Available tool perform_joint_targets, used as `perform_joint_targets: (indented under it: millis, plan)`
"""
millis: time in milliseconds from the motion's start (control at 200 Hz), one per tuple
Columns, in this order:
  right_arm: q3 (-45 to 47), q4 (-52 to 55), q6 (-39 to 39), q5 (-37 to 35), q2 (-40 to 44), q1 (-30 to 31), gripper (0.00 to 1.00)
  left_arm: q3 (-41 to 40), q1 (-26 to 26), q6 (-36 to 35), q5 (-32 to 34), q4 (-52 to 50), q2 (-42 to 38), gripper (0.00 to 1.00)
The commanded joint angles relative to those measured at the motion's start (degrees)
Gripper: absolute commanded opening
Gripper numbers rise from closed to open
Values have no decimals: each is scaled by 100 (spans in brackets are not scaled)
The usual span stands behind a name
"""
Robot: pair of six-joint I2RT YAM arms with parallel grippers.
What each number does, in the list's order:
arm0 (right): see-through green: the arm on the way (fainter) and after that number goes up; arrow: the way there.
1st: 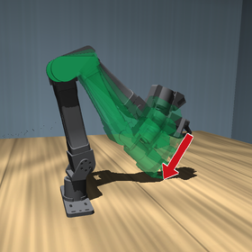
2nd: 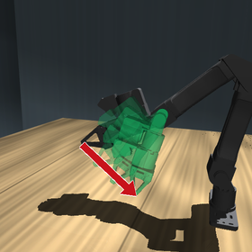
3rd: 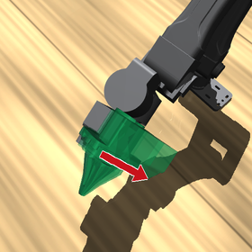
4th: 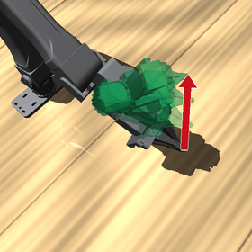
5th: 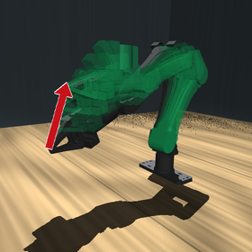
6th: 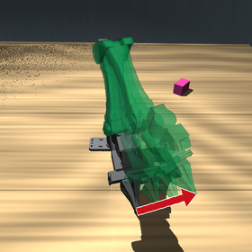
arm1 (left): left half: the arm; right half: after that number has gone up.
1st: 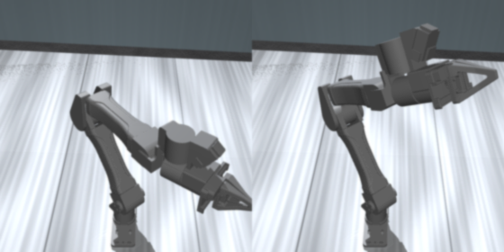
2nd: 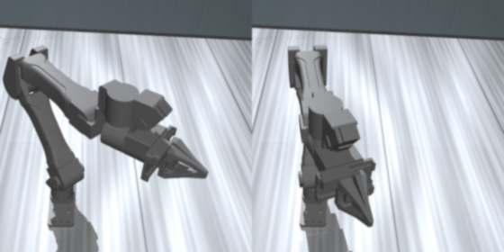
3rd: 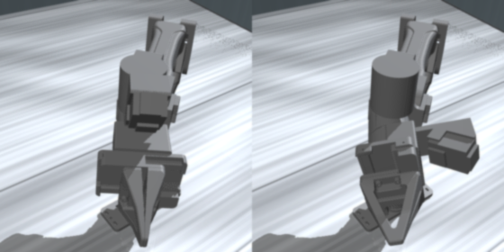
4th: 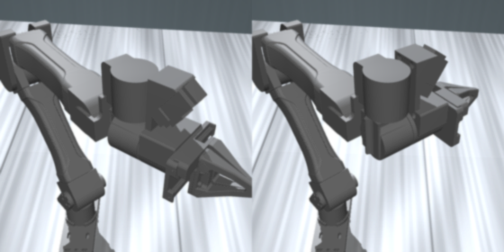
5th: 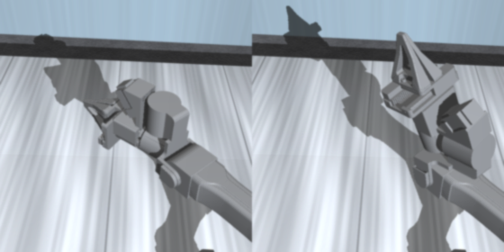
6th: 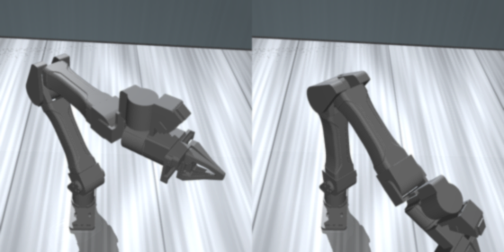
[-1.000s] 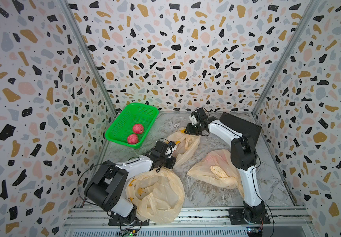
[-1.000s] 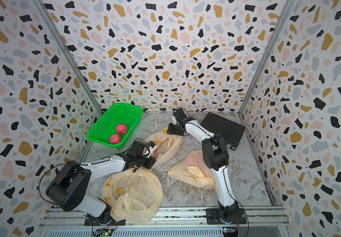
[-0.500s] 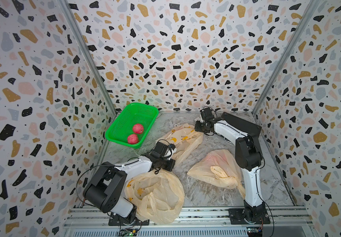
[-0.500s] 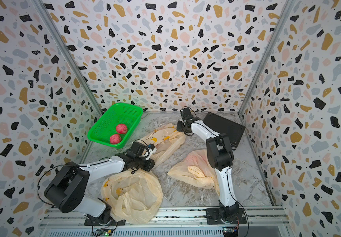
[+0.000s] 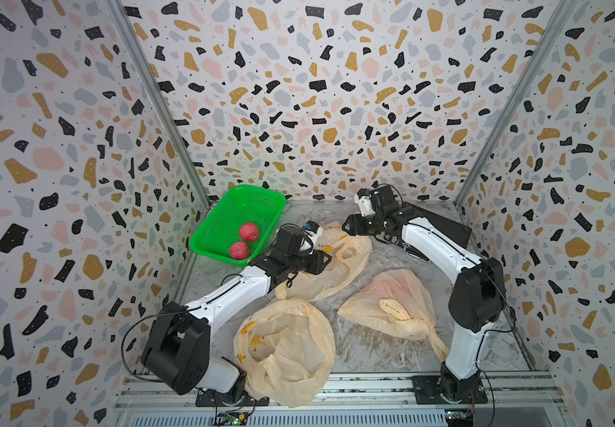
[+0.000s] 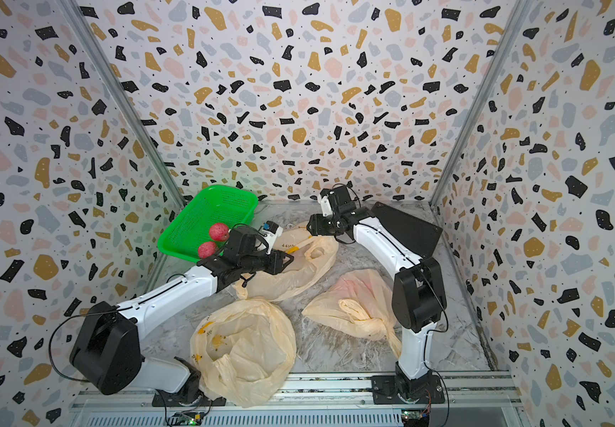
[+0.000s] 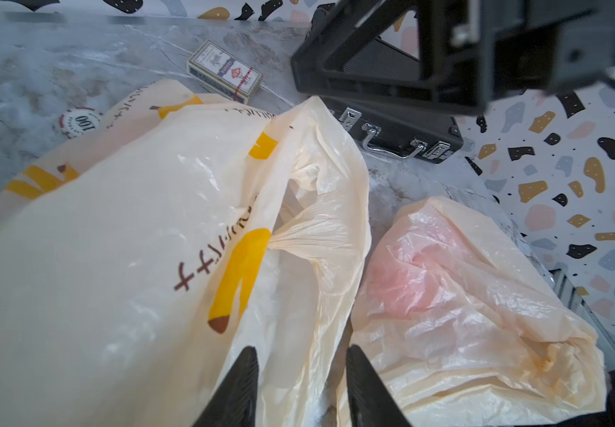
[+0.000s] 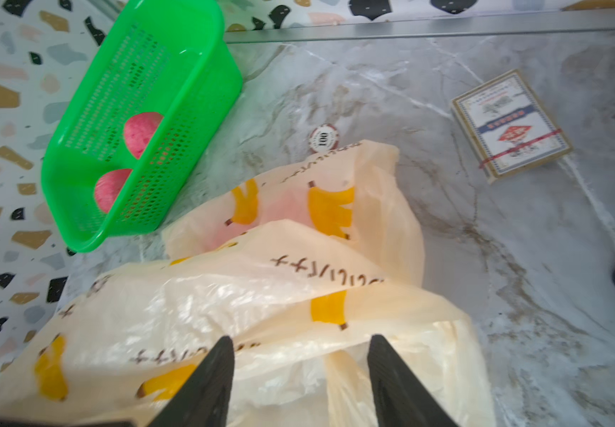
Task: Untie the knot of a plastic bag & take out the apple
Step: Move the plastic bag to the center of the board.
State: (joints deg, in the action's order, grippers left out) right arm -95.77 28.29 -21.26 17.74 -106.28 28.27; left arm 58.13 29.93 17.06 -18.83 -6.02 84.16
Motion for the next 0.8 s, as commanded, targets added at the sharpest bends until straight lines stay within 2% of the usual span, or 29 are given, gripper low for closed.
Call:
perform_joint_targets:
  millis: [0,140,225,285,355,385,446,501,586,701,796]
  plan:
    - [351,296,160,511,382,108,57,377,-31,-26,413,-566,396,25]
    - [856,136,50,948,636,179,33,472,-15,-34,64,-634,475,3]
    - [1073,-13,23,1054,556,185,19,273,1,47,51,-516,457,0]
    - [1050,-56,42,1136,343,182,17,191,2,72,54,-486,557,0]
    - [943,-167,22,1290,20,187,16,224,-11,45,376,-545,725,0]
    - [935,-290,-39,1355,-116,185,16,213,-20,42,538,-489,757,2]
    - [904,-532,-129,1434,-372,187,14,165,-29,77,943,-122,826,14]
    - [889,-649,-177,1411,-596,196,14,210,-102,164,1274,15,995,18]
    - [901,-569,-166,1291,-850,194,11,427,-236,244,1455,52,1320,29]
    - [1109,-447,-41,1060,-860,195,7,533,-310,205,1788,266,1477,33]
    - [1151,-32,93,881,-859,198,1,691,-388,166,2078,232,1626,40]
